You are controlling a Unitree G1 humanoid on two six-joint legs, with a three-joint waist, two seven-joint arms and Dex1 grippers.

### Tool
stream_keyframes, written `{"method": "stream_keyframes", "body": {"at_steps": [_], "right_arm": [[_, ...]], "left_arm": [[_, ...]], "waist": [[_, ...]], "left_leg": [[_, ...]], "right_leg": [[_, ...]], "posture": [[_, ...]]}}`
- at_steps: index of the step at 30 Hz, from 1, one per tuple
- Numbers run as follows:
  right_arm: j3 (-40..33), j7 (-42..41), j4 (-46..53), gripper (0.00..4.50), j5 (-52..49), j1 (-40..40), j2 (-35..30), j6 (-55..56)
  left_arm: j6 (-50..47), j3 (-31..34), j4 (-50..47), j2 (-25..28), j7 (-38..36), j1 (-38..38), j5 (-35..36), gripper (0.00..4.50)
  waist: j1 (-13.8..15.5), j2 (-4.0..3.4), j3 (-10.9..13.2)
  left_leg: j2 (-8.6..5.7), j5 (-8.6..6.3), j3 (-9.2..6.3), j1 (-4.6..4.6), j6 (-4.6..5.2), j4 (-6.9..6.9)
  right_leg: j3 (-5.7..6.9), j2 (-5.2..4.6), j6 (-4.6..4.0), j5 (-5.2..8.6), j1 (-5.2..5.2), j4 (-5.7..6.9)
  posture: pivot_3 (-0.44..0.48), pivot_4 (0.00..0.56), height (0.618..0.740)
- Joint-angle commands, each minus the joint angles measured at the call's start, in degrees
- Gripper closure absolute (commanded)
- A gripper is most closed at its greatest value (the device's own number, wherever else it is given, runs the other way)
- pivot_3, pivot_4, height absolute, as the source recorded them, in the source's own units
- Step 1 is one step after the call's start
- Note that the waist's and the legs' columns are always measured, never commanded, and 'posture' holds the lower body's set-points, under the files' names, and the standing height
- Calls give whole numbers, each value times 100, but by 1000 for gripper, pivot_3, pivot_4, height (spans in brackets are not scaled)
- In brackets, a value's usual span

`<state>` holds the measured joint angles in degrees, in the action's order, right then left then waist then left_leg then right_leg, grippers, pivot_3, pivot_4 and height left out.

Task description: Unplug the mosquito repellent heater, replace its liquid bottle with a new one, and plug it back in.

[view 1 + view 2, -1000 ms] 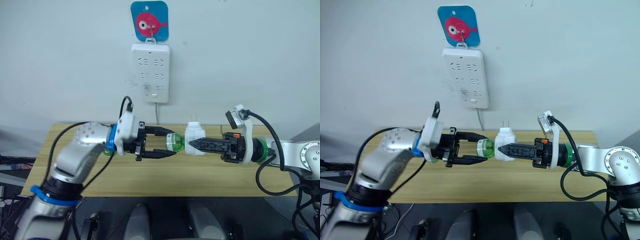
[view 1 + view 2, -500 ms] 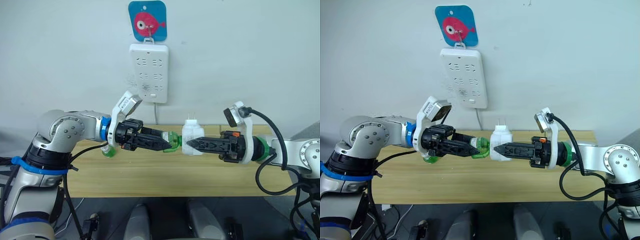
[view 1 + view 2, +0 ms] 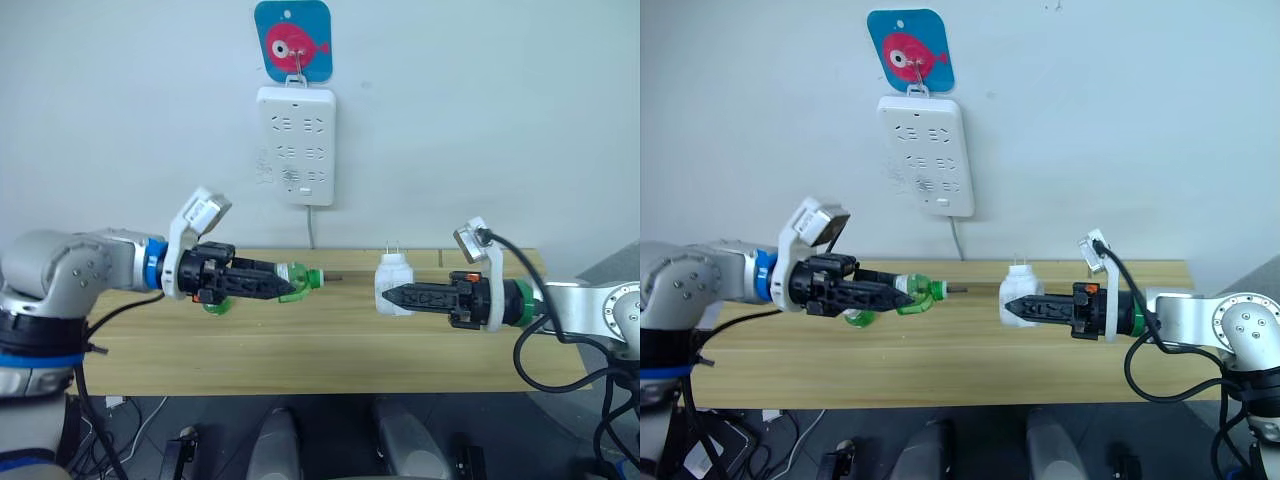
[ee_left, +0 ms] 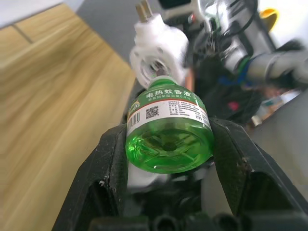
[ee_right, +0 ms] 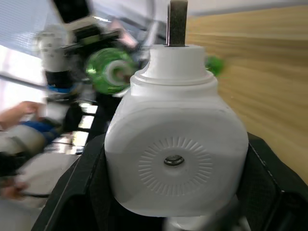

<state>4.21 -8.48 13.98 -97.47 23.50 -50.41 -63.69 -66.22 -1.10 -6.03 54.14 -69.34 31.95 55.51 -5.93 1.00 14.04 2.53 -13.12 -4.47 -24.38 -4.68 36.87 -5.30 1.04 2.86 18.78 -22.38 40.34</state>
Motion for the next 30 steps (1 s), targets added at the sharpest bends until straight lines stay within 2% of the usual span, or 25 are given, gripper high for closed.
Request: {"method": "stream_keyframes", "body": {"at_steps": [1,4,9,16,18,20,23,27,30], "right_arm": [[603,61,-86,1498,2434,90,-154,382],[1540,-309,-327,1498,4524,223,-264,974],[2398,-820,-1325,1498,6330,748,66,1100],[2471,-1576,-2194,1498,7529,937,574,1305],[2347,-1657,-2244,1498,7703,911,677,1244],[2170,-1673,-2198,747,7834,866,756,1183],[1660,-1579,-1742,0,7849,766,781,905],[637,-1505,-572,0,7523,537,789,277],[-580,-1652,465,0,6386,370,1380,-512]], "left_arm": [[1242,-22,-461,-76,28,-452,-836,2249],[1721,-106,-874,-186,83,-963,-1160,2249],[2227,-209,-1323,-331,268,-1553,-1564,2249],[2548,-285,-1471,-567,514,-1802,-1870,2249],[2595,-285,-1467,-620,550,-1815,-1908,2249],[2668,-289,-1419,-672,564,-1824,-1975,2249],[2829,-264,-1325,-794,647,-1841,-2079,2249],[3124,-123,-1204,-1138,927,-1864,-2175,2249],[3709,-3,-1126,-1598,1265,-1879,-2367,2249]], "waist": [[19,0,1],[56,0,2],[63,0,4],[91,1,4],[90,1,4],[89,1,4],[90,0,4],[92,-1,5],[87,0,5]], "left_leg": [[-1,0,4,0,0,1],[-3,0,15,-1,-1,1],[-1,0,30,-12,-1,-2],[-4,-1,28,-13,-1,2],[-4,-1,28,-13,-1,2],[-5,-1,25,-13,-1,6],[-6,0,24,-12,-1,8],[-8,0,23,-11,-1,9],[-6,0,20,-11,-1,9]], "right_leg": [[-4,0,0,0,-1,-1],[-17,-2,0,0,-7,-3],[-28,-5,-1,-1,-31,2],[-26,-7,-2,-1,-32,10],[-25,-8,-2,-2,-30,10],[-22,-8,-2,-2,-29,16],[-23,-8,-2,-2,-30,26],[-24,-9,-2,-2,-32,39],[-20,-8,-2,-2,-31,42]], "posture": [[-125,236,725],[-125,237,725],[-124,238,725],[-117,235,725],[-117,234,725],[-121,234,725],[-122,234,725],[-122,233,725],[-129,231,725]]}}
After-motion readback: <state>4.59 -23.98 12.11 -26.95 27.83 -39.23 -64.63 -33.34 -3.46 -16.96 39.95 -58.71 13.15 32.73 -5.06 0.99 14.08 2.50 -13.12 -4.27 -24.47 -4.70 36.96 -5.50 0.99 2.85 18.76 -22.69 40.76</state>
